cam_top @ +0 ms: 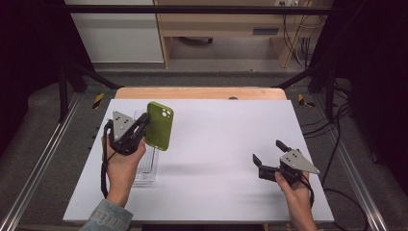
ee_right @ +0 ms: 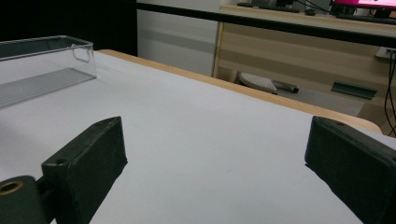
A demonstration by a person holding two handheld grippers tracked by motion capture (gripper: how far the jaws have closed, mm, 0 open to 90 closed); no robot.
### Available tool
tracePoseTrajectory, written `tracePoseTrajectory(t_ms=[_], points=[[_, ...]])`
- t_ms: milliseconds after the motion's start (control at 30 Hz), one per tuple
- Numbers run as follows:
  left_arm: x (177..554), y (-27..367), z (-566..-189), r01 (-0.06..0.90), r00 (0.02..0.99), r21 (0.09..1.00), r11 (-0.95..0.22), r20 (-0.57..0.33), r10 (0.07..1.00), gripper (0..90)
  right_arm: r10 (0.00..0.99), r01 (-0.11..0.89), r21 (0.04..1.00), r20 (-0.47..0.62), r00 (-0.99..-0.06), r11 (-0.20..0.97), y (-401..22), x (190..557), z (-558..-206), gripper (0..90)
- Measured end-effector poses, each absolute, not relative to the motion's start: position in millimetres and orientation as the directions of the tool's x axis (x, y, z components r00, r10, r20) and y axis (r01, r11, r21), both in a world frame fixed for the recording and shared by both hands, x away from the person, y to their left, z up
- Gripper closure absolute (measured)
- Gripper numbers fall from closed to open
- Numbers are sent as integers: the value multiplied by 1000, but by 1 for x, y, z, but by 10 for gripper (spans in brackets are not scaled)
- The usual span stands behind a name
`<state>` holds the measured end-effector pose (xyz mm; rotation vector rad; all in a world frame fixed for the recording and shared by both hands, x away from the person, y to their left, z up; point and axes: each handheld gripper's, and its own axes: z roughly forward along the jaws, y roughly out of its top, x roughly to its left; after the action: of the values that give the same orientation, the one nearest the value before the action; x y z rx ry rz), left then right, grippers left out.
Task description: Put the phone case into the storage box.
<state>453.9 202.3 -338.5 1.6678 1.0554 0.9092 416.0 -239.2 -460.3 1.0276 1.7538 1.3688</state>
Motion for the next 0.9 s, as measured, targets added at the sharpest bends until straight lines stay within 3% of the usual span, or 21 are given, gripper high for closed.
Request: tracePoseTrajectory(t_ms=[367, 900], points=[[462, 223, -335, 262, 303, 955, -137, 53, 951, 868, 885, 158, 983, -8, -466, 92, -243, 408, -467, 36], [475, 235, -331, 271, 234, 956, -115, 50, 971, 868, 875, 166, 984, 30, -484, 59, -242, 403, -476, 34]])
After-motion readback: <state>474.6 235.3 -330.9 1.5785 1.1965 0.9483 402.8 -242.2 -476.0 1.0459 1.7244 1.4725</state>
